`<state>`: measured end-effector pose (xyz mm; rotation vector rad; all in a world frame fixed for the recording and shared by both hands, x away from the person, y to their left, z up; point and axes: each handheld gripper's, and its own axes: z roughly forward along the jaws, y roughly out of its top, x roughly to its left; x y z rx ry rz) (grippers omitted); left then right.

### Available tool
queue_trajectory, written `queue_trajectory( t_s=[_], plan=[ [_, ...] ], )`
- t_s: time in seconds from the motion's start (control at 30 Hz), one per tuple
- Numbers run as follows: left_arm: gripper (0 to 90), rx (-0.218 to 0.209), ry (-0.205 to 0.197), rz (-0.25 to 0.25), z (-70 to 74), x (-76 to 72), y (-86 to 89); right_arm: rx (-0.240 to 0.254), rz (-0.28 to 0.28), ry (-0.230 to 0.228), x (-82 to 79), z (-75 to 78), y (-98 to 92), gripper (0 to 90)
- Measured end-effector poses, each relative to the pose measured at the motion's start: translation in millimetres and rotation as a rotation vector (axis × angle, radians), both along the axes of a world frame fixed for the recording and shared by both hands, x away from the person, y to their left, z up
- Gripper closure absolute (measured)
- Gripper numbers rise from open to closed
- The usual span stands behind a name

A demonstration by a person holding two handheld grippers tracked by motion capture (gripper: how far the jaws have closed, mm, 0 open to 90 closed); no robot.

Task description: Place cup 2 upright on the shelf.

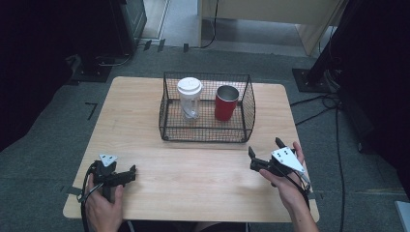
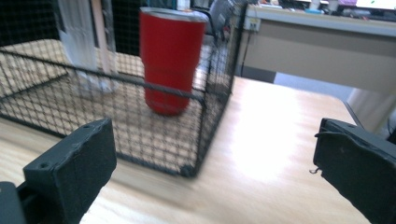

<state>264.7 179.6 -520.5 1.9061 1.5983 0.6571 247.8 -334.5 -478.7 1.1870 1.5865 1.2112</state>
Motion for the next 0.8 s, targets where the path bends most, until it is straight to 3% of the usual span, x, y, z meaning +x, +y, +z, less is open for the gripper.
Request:
queue_trajectory(
  t_s=[0.33, 0.57, 0.8],
  plan=[
    [0.0, 0.0, 0.0, 0.0, 0.0, 0.0, 0.0, 0.019, -0.086, 0.051, -20.7, -26.7, -35.9, 0.0],
    [0.0, 0.0, 0.0, 0.0, 0.0, 0.0, 0.0, -0.004, -0.138, 0.113, -35.3, -41.0, -55.9, 0.0],
    [0.0, 0.0, 0.0, -0.001, 0.0, 0.0, 0.0, 0.01, -0.175, 0.166, -45.0, -42.7, -65.8, 0.7]
  ],
)
